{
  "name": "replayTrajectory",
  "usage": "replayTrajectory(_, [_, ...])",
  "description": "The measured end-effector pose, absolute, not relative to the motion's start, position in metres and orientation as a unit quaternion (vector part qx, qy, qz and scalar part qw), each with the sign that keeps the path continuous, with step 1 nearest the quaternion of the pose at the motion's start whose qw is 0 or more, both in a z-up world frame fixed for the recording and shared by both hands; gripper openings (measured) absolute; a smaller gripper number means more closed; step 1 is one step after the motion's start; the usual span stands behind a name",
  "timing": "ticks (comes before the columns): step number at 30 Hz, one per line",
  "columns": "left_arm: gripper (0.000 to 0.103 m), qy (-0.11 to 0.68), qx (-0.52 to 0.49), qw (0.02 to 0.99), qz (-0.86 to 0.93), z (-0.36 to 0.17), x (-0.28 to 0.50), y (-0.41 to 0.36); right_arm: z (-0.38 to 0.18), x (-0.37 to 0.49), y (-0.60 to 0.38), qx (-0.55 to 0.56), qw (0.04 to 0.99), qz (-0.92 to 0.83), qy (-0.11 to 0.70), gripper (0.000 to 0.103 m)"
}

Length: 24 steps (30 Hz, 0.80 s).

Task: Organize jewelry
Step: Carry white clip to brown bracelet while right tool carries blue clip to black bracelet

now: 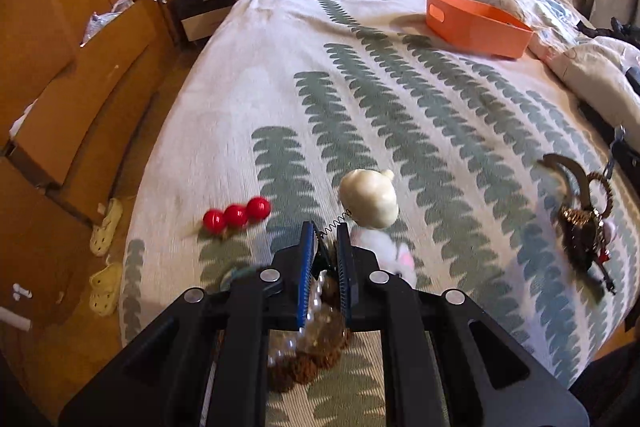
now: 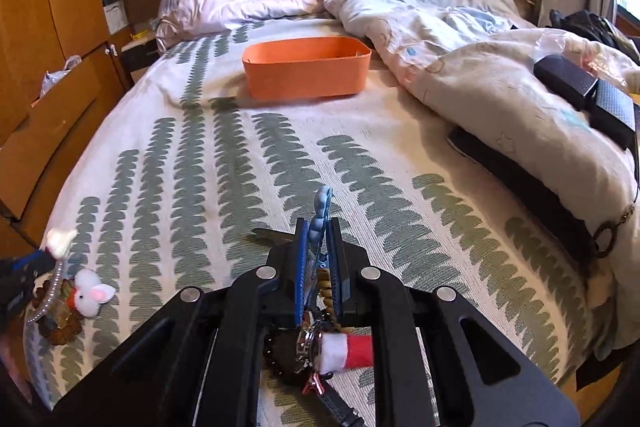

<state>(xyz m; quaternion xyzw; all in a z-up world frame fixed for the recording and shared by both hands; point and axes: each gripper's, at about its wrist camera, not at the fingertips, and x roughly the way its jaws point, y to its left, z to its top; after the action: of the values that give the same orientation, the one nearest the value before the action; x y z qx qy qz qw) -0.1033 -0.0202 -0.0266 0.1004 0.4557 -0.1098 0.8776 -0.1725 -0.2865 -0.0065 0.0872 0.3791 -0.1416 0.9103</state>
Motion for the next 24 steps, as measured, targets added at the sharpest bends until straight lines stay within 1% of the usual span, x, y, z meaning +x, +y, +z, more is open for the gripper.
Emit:
replayTrajectory(3, [0.014, 0.438, 0.111, 0.886, -0.099, -0.025, -0.111, -0.024, -0.012, -0.171, -0.287, 0.077, 0.909, -0.147, 0.381, 0.012])
replayTrajectory(6, [0.017, 0.416, 0.118, 0.897, -0.089, -0.020, -0.117, -0.026, -0.013, -0.170, -0.287, 0.069, 0.910, -0.152, 0.379, 0.016])
replayTrajectory(8, [0.023, 0.408, 0.121, 0.900, -0.090, -0.018, -0.121, -0.028, -0.012, -0.170, -0.286, 0.067, 0.912, -0.149, 0.376, 0.016])
replayTrajectory(10, [0.044, 0.401, 0.125, 0.903, -0.090, -0.017, -0.124, -0.030, -0.012, -0.169, -0.286, 0.064, 0.913, -0.150, 0.374, 0.019])
replayTrajectory(12, [0.056, 0.395, 0.125, 0.905, -0.091, -0.015, -0.126, -0.030, -0.011, -0.170, -0.286, 0.061, 0.914, -0.150, 0.371, 0.019])
replayTrajectory(14, [0.058, 0.388, 0.127, 0.909, -0.088, -0.013, -0.126, -0.031, -0.009, -0.170, -0.285, 0.060, 0.916, -0.151, 0.368, 0.020])
replayTrajectory(15, [0.064, 0.385, 0.127, 0.910, -0.089, -0.012, -0.126, -0.031, -0.009, -0.170, -0.285, 0.059, 0.917, -0.150, 0.366, 0.020])
replayTrajectory(16, [0.073, 0.382, 0.127, 0.911, -0.089, -0.012, -0.126, -0.032, -0.008, -0.170, -0.285, 0.059, 0.917, -0.149, 0.365, 0.020])
replayTrajectory(17, [0.078, 0.381, 0.126, 0.912, -0.087, -0.011, -0.125, -0.032, -0.009, -0.169, -0.285, 0.058, 0.917, -0.149, 0.365, 0.021])
replayTrajectory(18, [0.086, 0.382, 0.122, 0.912, -0.089, -0.010, -0.124, -0.032, -0.009, -0.169, -0.285, 0.058, 0.917, -0.148, 0.365, 0.023])
replayTrajectory(20, [0.091, 0.380, 0.121, 0.913, -0.088, -0.008, -0.124, -0.033, -0.008, -0.169, -0.284, 0.056, 0.917, -0.148, 0.365, 0.026])
replayTrajectory(21, [0.095, 0.377, 0.126, 0.914, -0.083, -0.007, -0.124, -0.034, -0.008, -0.168, -0.283, 0.055, 0.918, -0.147, 0.364, 0.028])
replayTrajectory(24, [0.097, 0.359, 0.143, 0.919, -0.078, -0.002, -0.127, -0.040, -0.006, -0.169, -0.280, 0.053, 0.920, -0.143, 0.362, 0.028])
